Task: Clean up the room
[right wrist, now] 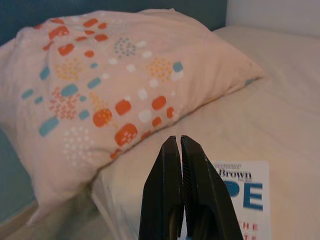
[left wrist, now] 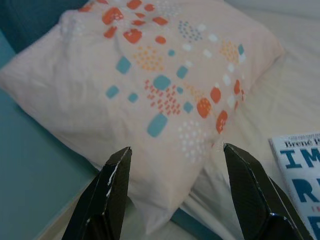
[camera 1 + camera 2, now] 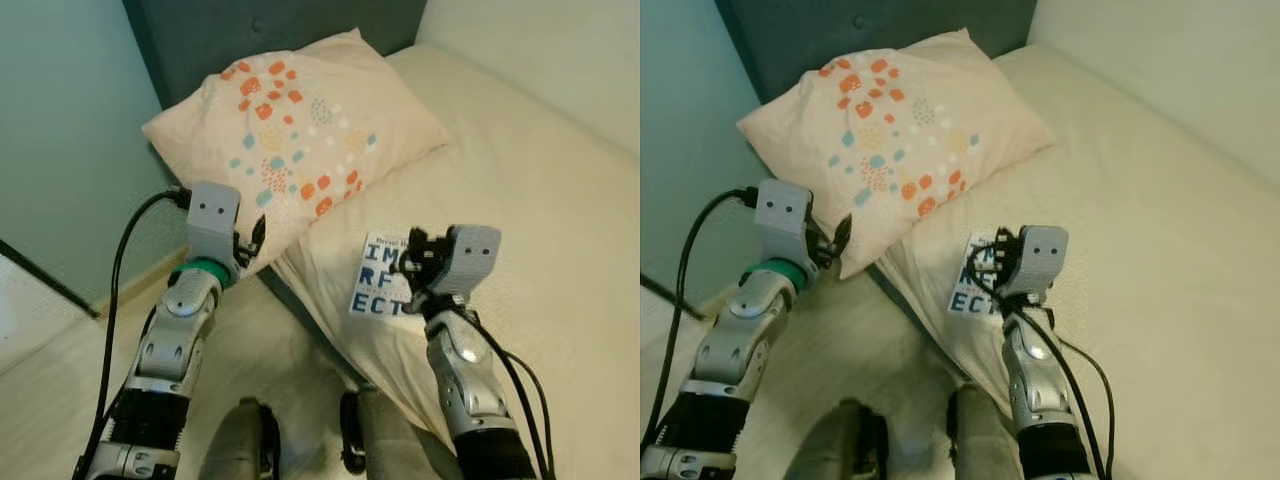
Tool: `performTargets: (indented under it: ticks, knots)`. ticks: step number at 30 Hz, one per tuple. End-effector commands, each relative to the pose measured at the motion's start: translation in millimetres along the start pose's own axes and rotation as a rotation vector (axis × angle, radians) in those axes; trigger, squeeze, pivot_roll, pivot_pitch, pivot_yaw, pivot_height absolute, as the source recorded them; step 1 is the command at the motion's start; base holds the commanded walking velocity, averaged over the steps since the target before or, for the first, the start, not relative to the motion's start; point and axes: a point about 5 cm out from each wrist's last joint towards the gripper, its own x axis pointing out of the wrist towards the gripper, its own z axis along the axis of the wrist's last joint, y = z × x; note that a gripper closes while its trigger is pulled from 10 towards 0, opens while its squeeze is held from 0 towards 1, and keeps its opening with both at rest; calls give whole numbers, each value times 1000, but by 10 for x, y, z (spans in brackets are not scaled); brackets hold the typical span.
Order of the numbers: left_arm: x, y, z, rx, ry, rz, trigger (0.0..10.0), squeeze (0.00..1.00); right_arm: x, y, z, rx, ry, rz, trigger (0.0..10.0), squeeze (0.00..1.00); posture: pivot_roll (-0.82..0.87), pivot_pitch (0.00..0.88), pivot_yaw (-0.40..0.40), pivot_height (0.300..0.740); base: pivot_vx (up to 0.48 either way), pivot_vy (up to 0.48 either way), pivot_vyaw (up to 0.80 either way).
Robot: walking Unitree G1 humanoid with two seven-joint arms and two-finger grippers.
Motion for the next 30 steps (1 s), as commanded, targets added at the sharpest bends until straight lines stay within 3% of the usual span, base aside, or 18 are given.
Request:
performTargets:
  ticks: [1,24,30]
  knots:
    - [-24,-35,-42,6,16,-12,10000,0,-49,-22,-82,1,30,-12,10000,0,-111,153,41,605,0,0,0]
    - [-14,-68,-33,12,16,-34,10000,0,-75,-25,-87,2,26,-19,10000,0,-117,155,51,496,0,0,0]
    - [-14,-71,-37,12,18,-36,10000,0,-80,-32,-91,1,26,-22,10000,0,-119,158,53,496,0,0,0]
